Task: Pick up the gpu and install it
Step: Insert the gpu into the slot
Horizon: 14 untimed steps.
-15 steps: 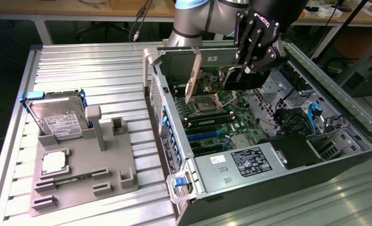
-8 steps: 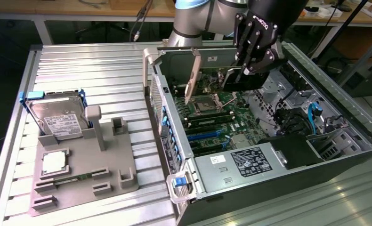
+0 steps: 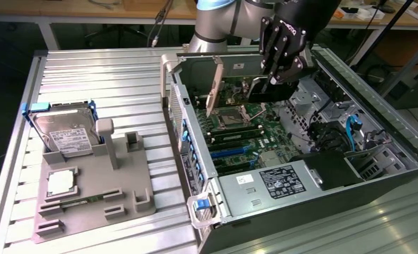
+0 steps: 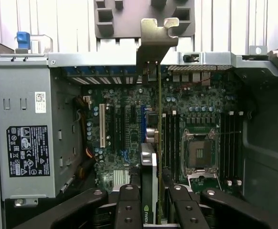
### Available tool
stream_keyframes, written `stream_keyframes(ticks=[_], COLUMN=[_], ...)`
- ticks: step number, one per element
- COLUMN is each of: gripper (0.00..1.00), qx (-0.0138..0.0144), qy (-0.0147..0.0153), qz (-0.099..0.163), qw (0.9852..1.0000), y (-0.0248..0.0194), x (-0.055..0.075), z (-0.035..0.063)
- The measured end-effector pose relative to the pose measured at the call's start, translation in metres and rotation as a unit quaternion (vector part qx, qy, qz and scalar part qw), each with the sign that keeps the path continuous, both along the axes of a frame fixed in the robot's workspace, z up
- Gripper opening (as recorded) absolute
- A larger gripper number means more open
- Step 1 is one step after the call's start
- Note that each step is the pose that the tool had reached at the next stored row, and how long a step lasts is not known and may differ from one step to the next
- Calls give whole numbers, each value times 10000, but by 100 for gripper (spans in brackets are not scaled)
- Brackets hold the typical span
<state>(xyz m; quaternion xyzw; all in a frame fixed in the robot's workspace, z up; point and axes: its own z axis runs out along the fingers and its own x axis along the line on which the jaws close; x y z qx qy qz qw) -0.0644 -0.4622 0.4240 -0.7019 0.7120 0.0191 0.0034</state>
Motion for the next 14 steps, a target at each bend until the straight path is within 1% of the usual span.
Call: stream_keyframes(ticks=[3,10,12,14], gripper=[27,27,27,27], qx=[1,0,0,0], qy=[-1,-6,-11,-24], qz=[0,0,0,1], qw=[10000,10000,10000,10000], y=[17,31,36,44], x=[11,33,37,41], z=[-22,-82,-97,-115])
